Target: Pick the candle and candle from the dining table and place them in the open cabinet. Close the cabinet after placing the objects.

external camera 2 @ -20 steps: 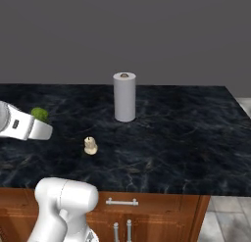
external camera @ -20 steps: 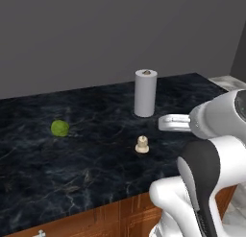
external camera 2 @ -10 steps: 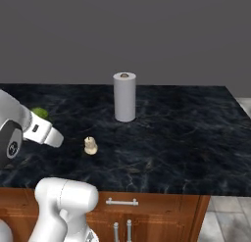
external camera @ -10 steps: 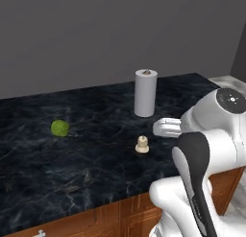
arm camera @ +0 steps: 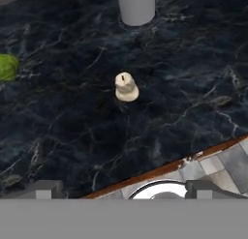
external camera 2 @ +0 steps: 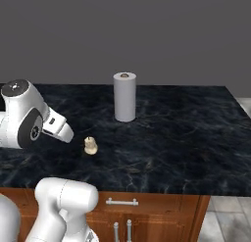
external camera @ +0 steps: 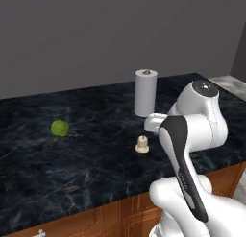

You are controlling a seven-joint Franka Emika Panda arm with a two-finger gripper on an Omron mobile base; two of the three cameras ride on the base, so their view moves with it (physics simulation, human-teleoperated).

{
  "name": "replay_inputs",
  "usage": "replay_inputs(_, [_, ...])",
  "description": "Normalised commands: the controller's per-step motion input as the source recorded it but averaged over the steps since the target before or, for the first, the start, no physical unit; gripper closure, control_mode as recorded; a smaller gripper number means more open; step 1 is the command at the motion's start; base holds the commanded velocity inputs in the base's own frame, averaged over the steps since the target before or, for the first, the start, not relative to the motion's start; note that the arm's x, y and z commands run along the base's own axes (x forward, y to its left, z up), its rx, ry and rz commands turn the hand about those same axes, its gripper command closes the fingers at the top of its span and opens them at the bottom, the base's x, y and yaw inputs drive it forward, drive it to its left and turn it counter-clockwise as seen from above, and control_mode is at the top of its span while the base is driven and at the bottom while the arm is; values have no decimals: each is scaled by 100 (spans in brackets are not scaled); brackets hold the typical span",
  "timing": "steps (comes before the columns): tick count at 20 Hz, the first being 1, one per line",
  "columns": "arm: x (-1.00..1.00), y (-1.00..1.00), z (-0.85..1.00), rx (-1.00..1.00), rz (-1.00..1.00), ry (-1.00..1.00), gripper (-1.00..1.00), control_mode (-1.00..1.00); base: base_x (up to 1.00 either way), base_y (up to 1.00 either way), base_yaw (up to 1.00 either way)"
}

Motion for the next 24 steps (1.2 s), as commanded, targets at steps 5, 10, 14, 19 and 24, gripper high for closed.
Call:
replay_inputs(5, [41, 0, -39, -3, 0, 9, -100, -100, 0, 0, 0])
replay_inputs(10, [39, 0, -47, -6, 0, 5, -100, -100, 0, 0, 0])
replay_inputs(14, [43, 0, -42, -5, 0, 4, -100, -100, 0, 0, 0])
replay_inputs(19, [59, 0, -27, 0, 0, 8, -100, -100, 0, 0, 0])
replay_inputs(24, [66, -2, -26, 0, 0, 9, -100, -100, 0, 0, 0])
